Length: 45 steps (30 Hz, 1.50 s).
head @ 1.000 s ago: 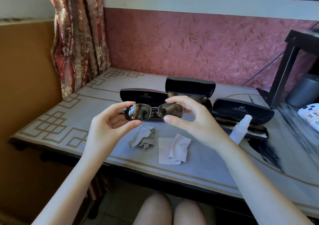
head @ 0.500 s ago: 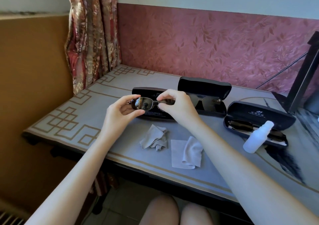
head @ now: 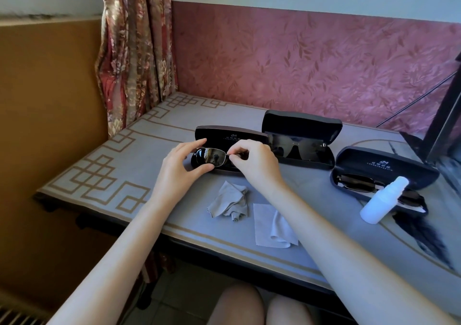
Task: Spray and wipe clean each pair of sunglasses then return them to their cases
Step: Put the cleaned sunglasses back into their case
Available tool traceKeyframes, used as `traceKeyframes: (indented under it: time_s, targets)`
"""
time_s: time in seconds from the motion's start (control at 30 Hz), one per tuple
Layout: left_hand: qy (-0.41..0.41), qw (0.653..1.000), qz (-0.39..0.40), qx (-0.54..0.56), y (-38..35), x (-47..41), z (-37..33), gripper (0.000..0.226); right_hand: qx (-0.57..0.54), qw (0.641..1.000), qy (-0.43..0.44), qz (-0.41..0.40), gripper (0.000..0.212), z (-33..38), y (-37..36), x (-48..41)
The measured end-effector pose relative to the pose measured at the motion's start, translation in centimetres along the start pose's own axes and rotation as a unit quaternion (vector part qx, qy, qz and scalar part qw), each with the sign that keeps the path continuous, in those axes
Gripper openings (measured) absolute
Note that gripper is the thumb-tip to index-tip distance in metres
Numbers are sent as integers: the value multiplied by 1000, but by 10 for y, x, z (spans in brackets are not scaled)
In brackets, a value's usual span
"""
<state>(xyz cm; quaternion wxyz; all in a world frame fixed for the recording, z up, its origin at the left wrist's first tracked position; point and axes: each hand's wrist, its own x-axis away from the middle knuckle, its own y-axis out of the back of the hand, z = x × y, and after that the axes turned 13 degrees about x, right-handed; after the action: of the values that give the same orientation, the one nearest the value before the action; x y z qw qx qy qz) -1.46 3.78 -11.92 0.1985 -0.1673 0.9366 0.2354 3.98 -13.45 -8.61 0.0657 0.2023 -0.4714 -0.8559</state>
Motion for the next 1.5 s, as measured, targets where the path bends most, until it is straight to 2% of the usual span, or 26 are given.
traceKeyframes:
  time_s: [0.1, 0.4, 0.83, 0.97, 1.17, 1.33, 1.5]
  targets:
    - [-1, 1000, 0, -1, 0, 1, 0, 54, 36, 999, 5, -11, 13, 2, -3, 2]
    - [28, 999, -14, 30, -2, 2, 1, 52, 18, 999, -3, -48, 11, 1, -6, 6]
    - [42, 997, -27, 50, 0, 3, 6, 51, 67, 996, 6, -58, 11, 2, -10, 4]
    - [35, 998, -30, 44, -1, 2, 6, 45, 72, 996, 15, -45, 16, 3, -11, 4]
    - [31, 998, -35, 50, -2, 1, 5, 39, 74, 994, 19, -76, 12, 1, -11, 6]
    - [25, 998, -34, 44, -2, 1, 5, 38, 78, 995, 22, -56, 17, 2, -14, 8]
    - [32, 998, -36, 49, -2, 1, 5, 34, 73, 993, 42, -81, 24, -4, -6, 11]
